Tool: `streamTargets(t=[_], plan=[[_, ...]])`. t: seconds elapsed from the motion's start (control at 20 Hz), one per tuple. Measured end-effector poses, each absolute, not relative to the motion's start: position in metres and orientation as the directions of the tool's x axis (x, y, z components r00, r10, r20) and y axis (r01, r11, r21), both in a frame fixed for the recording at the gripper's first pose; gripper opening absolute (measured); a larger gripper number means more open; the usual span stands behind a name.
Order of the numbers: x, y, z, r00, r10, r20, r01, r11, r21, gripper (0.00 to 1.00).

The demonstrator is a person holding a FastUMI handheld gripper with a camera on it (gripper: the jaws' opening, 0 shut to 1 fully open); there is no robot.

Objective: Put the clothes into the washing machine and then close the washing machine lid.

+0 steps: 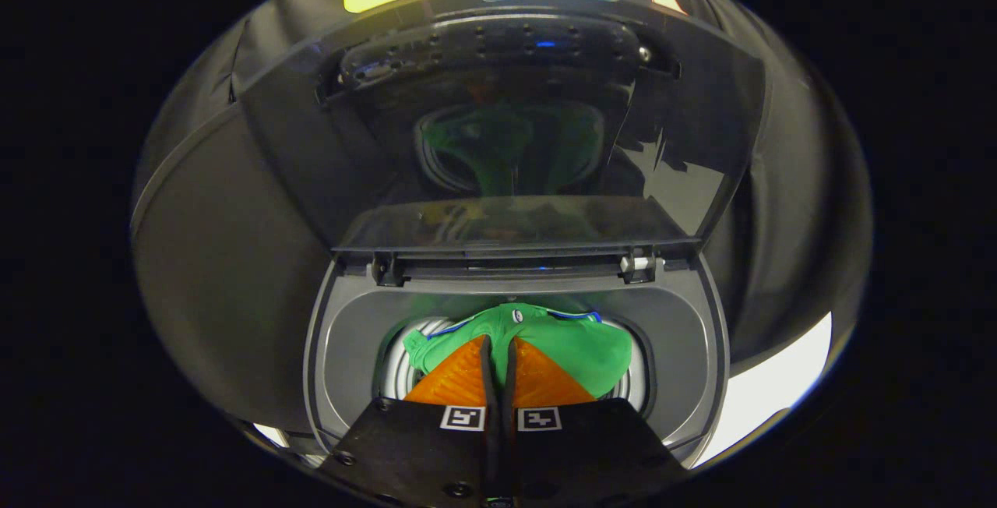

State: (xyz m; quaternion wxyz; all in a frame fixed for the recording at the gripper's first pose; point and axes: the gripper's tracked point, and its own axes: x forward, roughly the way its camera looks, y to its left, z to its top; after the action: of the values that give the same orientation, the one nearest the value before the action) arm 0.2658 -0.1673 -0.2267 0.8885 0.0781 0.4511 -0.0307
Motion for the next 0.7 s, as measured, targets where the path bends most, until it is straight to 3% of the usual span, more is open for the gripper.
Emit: streamTargets(t=[0.7], plan=[[0.264, -0.174, -0.253, 0.56, 0.004, -0.829, 0.16, 0.981, 0.113, 0.02]])
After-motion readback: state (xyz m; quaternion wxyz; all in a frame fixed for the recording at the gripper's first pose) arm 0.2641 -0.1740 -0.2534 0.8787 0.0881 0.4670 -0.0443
